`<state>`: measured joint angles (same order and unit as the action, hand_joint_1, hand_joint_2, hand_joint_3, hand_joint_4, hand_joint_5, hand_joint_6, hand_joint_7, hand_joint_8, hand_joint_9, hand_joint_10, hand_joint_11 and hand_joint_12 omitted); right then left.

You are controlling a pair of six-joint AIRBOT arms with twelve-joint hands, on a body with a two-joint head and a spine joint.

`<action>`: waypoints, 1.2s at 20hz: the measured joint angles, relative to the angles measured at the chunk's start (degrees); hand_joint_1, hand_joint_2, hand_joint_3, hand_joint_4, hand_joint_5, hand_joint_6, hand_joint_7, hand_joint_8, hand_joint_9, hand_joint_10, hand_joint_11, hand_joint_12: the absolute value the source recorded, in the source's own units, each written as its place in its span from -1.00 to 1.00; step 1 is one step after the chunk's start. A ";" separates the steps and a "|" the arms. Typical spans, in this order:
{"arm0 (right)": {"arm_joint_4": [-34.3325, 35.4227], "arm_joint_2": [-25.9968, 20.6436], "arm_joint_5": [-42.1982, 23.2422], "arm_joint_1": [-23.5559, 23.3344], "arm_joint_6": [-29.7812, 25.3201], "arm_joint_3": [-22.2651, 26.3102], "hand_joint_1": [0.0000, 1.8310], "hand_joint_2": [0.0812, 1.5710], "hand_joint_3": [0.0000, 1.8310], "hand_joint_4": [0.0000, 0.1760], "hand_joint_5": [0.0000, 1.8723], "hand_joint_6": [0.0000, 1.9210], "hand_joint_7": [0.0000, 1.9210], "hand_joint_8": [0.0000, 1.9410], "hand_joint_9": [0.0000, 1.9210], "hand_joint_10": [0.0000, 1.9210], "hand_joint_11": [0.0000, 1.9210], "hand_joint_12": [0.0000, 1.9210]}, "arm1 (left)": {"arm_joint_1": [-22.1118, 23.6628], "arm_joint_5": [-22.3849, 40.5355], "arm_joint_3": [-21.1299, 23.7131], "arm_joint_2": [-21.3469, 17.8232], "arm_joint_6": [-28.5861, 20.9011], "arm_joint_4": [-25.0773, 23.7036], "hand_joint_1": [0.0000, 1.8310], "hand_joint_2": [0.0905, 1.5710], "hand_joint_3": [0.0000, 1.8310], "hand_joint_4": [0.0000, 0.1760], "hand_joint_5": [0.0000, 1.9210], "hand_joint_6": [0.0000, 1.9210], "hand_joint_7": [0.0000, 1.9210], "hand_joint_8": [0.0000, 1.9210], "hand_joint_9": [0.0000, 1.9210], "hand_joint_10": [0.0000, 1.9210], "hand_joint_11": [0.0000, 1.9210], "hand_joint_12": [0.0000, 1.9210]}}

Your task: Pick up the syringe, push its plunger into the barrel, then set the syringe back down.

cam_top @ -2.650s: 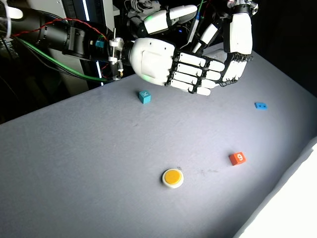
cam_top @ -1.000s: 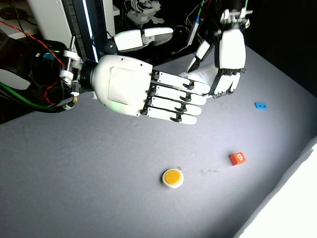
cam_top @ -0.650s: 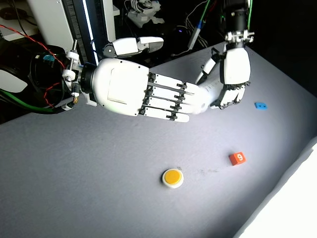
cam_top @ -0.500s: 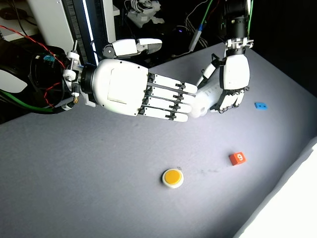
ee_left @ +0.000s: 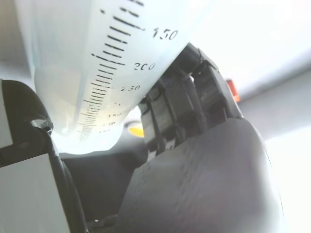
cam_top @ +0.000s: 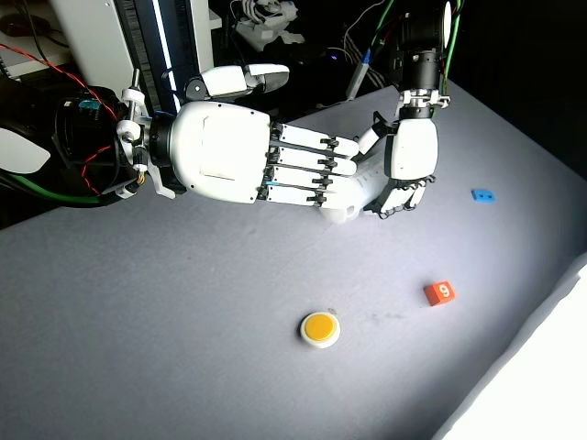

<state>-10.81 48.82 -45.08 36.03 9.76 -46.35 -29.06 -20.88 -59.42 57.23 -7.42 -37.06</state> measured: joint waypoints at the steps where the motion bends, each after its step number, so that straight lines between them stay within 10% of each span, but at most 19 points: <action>1: 0.02 0.00 0.02 0.00 -0.02 0.00 -1.00 0.35 -1.00 -1.00 -0.95 -1.00 -0.97 -1.00 -0.99 -1.00 -1.00 -1.00 | -0.15 -0.70 -0.09 0.00 0.07 -0.26 0.31 0.52 -1.00 -1.00 -0.14 0.28 -0.21 0.39 -0.43 0.23 -0.85 0.64; 3: 0.02 0.04 0.00 0.00 -0.11 0.00 -1.00 0.35 -1.00 -1.00 -0.92 -0.99 -0.95 -0.99 -0.97 -0.99 -0.98 -0.99 | -0.17 -0.57 -0.09 0.02 -0.02 -0.26 0.04 0.54 -1.00 -1.00 -0.50 -0.59 -0.37 -0.63 -0.55 -0.36 -0.99 0.44; 5: 0.00 0.20 0.02 0.02 -0.15 0.00 -1.00 0.35 -1.00 -1.00 -0.92 -0.99 -0.95 -0.99 -0.97 -0.99 -0.97 -0.98 | -0.17 -0.28 -0.02 0.07 0.00 -1.40 -0.16 0.53 -1.00 -1.00 -0.63 -0.84 -0.49 -0.87 -0.64 -0.60 -1.00 0.23; 6: 0.20 0.20 -0.15 0.26 -0.15 0.00 -1.00 0.34 -1.00 -1.00 -0.93 -0.99 -0.95 -0.99 -0.98 -1.00 -0.98 -0.99 | -0.17 -0.17 0.02 0.07 0.02 -2.03 -0.41 0.51 -1.00 -1.00 -0.88 -0.99 -0.80 -1.00 -0.84 -0.89 -1.00 -0.38; 9: 0.26 0.48 -1.44 1.01 -0.79 0.00 -1.00 0.34 -1.00 -1.00 -0.94 -1.00 -0.96 -1.00 -0.98 -1.00 -0.99 -0.99 | -0.17 -0.07 0.26 0.02 -0.04 -2.32 -0.29 0.01 -1.00 -1.00 -1.00 -1.00 -1.00 -1.00 -1.00 -1.00 -1.00 -0.99; 18: -8.26 0.42 -7.72 -0.85 3.48 -1.68 -1.00 0.36 -1.00 -1.00 -0.93 -0.99 -0.95 -0.99 -0.98 -0.99 -0.98 -0.98 | 5.05 5.49 6.16 -7.45 0.00 -11.82 -0.38 -0.10 -1.00 -1.00 -1.00 -1.00 -1.00 -1.00 -1.00 -1.00 -1.00 -1.00; 24: -12.37 0.39 -16.33 -0.85 6.80 -3.06 -1.00 0.35 -1.00 -1.00 -0.95 -1.00 -0.97 -1.00 -0.98 -1.00 -0.99 -0.99 | 5.29 28.94 9.11 -17.31 -0.02 -29.53 -0.32 -0.06 -0.99 -1.00 -1.00 -1.00 -1.00 -1.00 -1.00 -1.00 -1.00 -1.00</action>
<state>-23.18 49.21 -61.41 35.18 16.56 -49.41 -23.77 8.05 -50.30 39.92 -7.44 -66.59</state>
